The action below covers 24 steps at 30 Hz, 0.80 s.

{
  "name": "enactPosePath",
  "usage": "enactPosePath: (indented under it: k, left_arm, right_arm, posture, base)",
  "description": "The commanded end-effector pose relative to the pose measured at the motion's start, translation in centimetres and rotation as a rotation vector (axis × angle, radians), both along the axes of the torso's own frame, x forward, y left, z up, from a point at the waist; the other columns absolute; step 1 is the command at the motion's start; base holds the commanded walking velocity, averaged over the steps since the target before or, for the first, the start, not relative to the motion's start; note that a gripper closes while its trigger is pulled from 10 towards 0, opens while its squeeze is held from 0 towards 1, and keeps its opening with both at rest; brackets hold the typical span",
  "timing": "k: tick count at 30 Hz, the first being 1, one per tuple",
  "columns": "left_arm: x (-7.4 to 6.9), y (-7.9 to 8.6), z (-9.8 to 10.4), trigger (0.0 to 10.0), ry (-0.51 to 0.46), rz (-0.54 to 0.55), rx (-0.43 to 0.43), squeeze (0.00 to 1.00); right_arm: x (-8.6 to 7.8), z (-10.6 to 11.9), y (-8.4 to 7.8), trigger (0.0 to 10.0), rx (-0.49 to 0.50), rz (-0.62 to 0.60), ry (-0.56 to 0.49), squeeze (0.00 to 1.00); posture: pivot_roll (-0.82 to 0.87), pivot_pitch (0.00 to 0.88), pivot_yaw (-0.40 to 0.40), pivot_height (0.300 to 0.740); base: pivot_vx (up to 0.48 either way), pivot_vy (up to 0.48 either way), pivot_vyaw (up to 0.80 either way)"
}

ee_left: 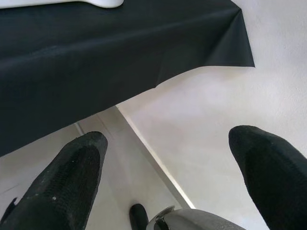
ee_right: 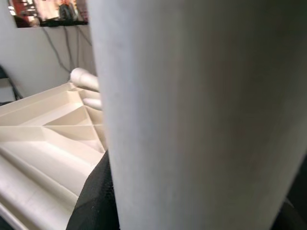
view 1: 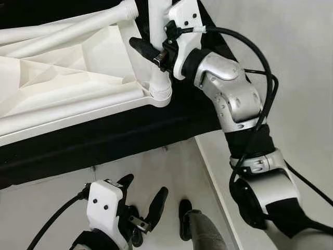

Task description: Building children table

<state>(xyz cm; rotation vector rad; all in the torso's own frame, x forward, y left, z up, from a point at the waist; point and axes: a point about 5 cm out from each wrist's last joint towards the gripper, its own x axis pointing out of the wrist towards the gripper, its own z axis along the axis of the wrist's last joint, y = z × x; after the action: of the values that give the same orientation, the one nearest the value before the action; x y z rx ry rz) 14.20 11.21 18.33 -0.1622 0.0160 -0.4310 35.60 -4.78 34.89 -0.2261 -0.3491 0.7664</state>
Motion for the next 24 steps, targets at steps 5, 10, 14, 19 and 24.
enactPosePath:
  k: [5,10,14,19,24]
  left_arm:
    - [0.0,0.2,-0.4,10.0,0.021,0.004,0.005,0.0]
    - [0.1,0.2,-0.4,10.0,0.018,0.005,0.008,0.0]
    - [0.3,0.6,-0.1,10.0,0.0,0.027,0.009,0.0]
    - [0.6,0.9,0.3,10.0,-0.021,0.05,0.002,0.0]
    - [2.2,2.2,2.1,10.0,-0.126,0.093,0.019,0.0]
  right_arm:
    - [1.9,-8.7,-3.1,10.0,-0.065,-0.276,0.361,0.0]
    - [1.1,-9.7,-2.7,10.0,-0.052,-0.32,0.372,0.0]
    - [0.6,-10.6,-2.4,10.0,-0.037,-0.367,0.382,0.0]
    - [0.6,-10.8,-2.2,10.0,-0.03,-0.382,0.389,0.0]
    - [0.7,-11.2,-1.8,10.0,-0.018,-0.4,0.399,0.0]
  posture:
    - [-0.01,0.45,-0.017,0.74]
    - [-0.01,0.446,-0.014,0.74]
    - [-0.01,0.437,-0.016,0.74]
    - [-0.01,0.43,-0.018,0.74]
    - [-0.01,0.411,-0.018,0.74]
  base:
    - [0.0,0.0,0.0]
    - [0.0,0.0,0.0]
    - [0.0,0.0,0.0]
    - [0.0,0.0,0.0]
    - [0.0,0.0,0.0]
